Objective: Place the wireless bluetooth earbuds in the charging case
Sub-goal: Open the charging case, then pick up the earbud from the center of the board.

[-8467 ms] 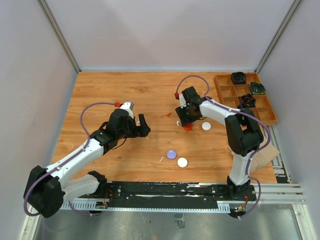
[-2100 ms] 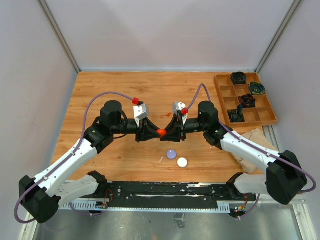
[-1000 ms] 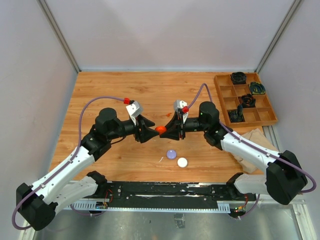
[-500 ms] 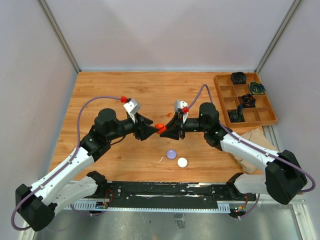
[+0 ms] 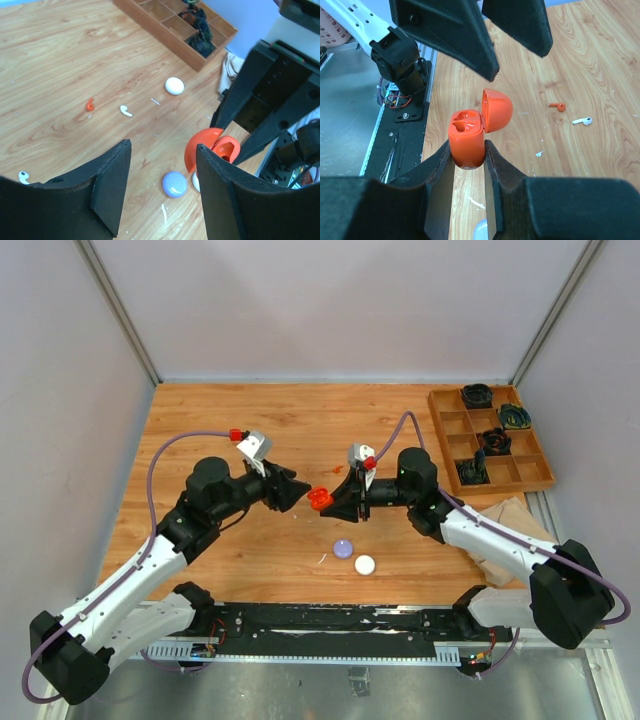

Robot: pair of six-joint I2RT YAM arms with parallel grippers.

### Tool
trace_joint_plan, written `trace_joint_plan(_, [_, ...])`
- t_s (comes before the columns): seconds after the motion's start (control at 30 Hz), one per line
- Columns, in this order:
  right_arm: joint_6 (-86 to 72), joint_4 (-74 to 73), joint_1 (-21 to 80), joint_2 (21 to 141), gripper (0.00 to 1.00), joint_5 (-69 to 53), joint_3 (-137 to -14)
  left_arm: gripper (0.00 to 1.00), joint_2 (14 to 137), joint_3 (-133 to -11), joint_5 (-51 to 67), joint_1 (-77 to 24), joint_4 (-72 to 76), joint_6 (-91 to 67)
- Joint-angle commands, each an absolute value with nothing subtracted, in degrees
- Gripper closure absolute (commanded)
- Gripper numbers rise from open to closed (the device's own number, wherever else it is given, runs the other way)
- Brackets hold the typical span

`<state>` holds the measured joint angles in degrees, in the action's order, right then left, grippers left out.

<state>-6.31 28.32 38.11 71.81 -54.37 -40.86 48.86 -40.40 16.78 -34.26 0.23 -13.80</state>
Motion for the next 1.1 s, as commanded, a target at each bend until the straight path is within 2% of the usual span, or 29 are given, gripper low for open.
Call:
trace_joint_plan(0.0, [-2.2, 27.8, 38.3, 71.6, 0.99, -50.2, -39.2, 0.39, 48.7, -41.8, 9.4, -33.9, -0.9, -17.9])
trace_joint_plan(0.13, [0.7, 26.8, 38.3, 72.0, 0.99, -45.1, -37.9, 0.37, 50.2, -42.7, 3.0, -33.7, -4.6, -22.4])
trace_joint_plan(0.3, [0.8, 32.3, 38.3, 70.5, 0.99, -39.3, -33.2, 0.37, 54.5, -45.8, -5.3, -32.8, -12.8, -23.7])
trace_joint_plan(0.5, [2.5, 33.7, 38.3, 68.3, 0.99, -33.2, -30.0, 0.37, 60.4, -47.0, -11.0, -30.2, -18.3, -24.8])
trace_joint_plan(1.07, [0.5, 38.8, 38.3, 65.8, 0.99, -30.4, -26.2, 0.49, 85.3, -54.5, -10.9, -20.2, -24.6, -20.5])
